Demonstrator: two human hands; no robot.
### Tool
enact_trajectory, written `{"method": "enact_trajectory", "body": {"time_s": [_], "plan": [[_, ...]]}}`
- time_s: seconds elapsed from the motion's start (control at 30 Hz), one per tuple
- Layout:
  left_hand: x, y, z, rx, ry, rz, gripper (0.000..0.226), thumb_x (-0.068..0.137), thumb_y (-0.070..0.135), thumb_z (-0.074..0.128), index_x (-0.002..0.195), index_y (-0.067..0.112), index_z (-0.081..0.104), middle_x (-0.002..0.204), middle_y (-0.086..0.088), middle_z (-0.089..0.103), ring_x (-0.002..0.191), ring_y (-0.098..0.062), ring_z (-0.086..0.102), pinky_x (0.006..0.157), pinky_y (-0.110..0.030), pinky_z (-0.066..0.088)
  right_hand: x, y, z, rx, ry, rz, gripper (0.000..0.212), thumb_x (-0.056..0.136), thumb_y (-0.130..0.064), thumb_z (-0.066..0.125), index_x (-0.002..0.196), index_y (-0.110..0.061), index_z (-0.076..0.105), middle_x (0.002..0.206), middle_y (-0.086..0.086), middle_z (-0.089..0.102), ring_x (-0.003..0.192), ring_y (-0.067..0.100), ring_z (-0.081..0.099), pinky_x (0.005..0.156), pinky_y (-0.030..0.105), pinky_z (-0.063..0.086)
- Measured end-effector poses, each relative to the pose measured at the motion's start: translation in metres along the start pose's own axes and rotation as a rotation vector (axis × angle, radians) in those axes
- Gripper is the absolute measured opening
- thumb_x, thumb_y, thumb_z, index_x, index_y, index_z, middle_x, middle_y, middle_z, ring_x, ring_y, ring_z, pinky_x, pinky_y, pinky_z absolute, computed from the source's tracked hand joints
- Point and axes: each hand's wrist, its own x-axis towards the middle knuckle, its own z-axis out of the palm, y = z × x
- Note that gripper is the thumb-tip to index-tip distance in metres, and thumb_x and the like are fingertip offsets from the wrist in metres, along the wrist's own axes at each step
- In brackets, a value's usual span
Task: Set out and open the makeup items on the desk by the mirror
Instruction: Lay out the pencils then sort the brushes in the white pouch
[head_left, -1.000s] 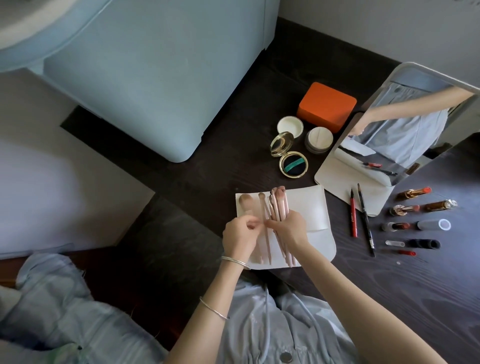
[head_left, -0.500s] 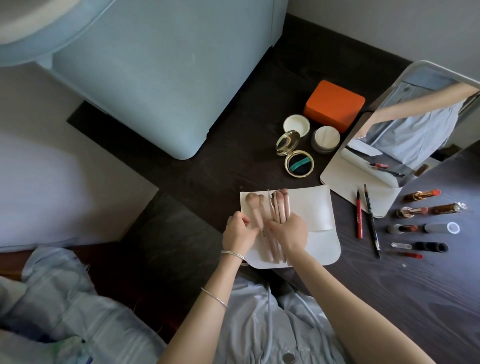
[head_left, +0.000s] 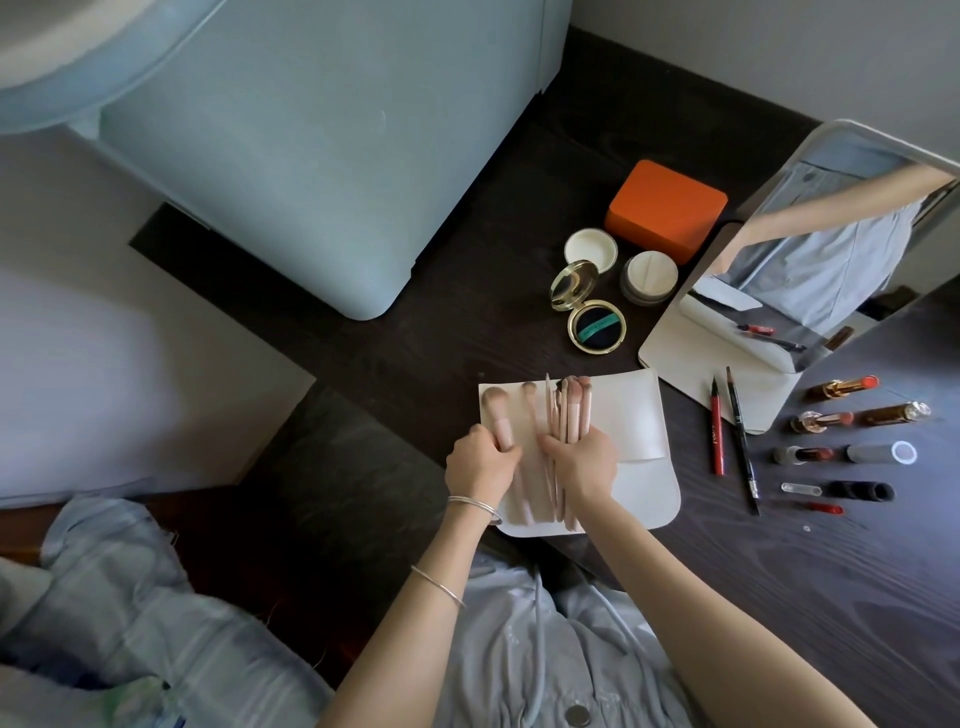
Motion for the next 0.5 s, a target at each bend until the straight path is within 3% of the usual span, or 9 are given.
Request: {"method": "enact_trajectory", "body": {"time_s": [0.23, 0.5], "plan": [[-0.004, 0.002, 0.004, -0.087, 0.037, 0.008, 0.023, 0.086, 0.031, 0.061, 0.094, 0.010, 0.055, 0.095, -0.007, 0.068, 0.091, -0.027, 0.065, 0.070, -0.032, 0.043, 0.000, 0.000, 0.001, -0.025, -0.025, 0.011, 0.016, 0.076, -0.025, 0.071, 0.077, -0.013, 0.059, 0.070, 0.003, 0.063, 0.064, 0.022, 0.060, 0.052, 0.026, 0.041], [-0.005, 0.000, -0.002, -0.085, 0.000, 0.009, 0.033, 0.085, 0.040, 0.061, 0.096, 0.012, 0.049, 0.099, -0.004, 0.065, 0.093, -0.026, 0.063, 0.070, -0.033, 0.045, 0.002, 0.007, -0.011, 0.027, -0.058, 0.009, 0.023, 0.074, -0.025, 0.075, 0.079, -0.006, 0.063, 0.063, 0.003, 0.061, 0.062, 0.023, 0.061, 0.061, 0.031, 0.050]]}}
